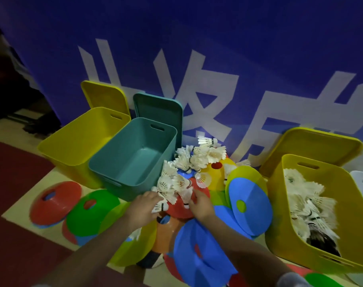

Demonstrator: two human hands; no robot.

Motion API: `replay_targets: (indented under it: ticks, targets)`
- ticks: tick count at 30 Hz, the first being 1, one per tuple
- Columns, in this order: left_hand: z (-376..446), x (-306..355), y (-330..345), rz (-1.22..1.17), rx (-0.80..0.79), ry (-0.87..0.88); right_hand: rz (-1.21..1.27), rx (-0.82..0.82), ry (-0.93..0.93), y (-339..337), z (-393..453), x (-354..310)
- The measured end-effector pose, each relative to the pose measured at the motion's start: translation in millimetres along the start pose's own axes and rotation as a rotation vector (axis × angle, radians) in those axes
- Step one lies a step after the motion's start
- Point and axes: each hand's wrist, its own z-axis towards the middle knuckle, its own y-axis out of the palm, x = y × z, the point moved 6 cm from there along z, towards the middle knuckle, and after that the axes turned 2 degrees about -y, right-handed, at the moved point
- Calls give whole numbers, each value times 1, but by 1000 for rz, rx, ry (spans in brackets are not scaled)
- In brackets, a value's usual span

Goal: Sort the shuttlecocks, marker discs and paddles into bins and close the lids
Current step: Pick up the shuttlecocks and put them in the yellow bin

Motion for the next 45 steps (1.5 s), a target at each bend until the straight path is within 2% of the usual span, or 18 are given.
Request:
replay_targets:
  ticks: [3, 6, 9, 14, 19, 24, 32, 35, 45]
  targets:
    - [7, -1, 2, -10, 35, 57, -25, -51, 177, 22, 18, 3]
    - [5, -4, 8, -16, 114, 150, -49, -78, 233, 36, 28, 3]
    - [0, -9, 17, 46, 78, 188, -65, -14, 222, 41, 33, 4]
    - [-1, -22, 24, -47, 25, 100, -71, 86, 220, 44, 37, 2]
    - [-7, -22, 8, -313, 129, 69, 25, 144, 220, 30, 31, 2]
    - [-10, -13, -15, -539, 221, 54, 35, 136, 94, 7, 13, 0]
    - [16, 35, -54, -774, 327, 92, 126, 283, 1, -42, -13, -9]
    - [29, 59, -68, -793, 349, 70, 141, 341, -28, -66, -22, -1]
    - [58, 167, -77, -809, 361, 156, 253, 496, 1, -167, -73, 63]
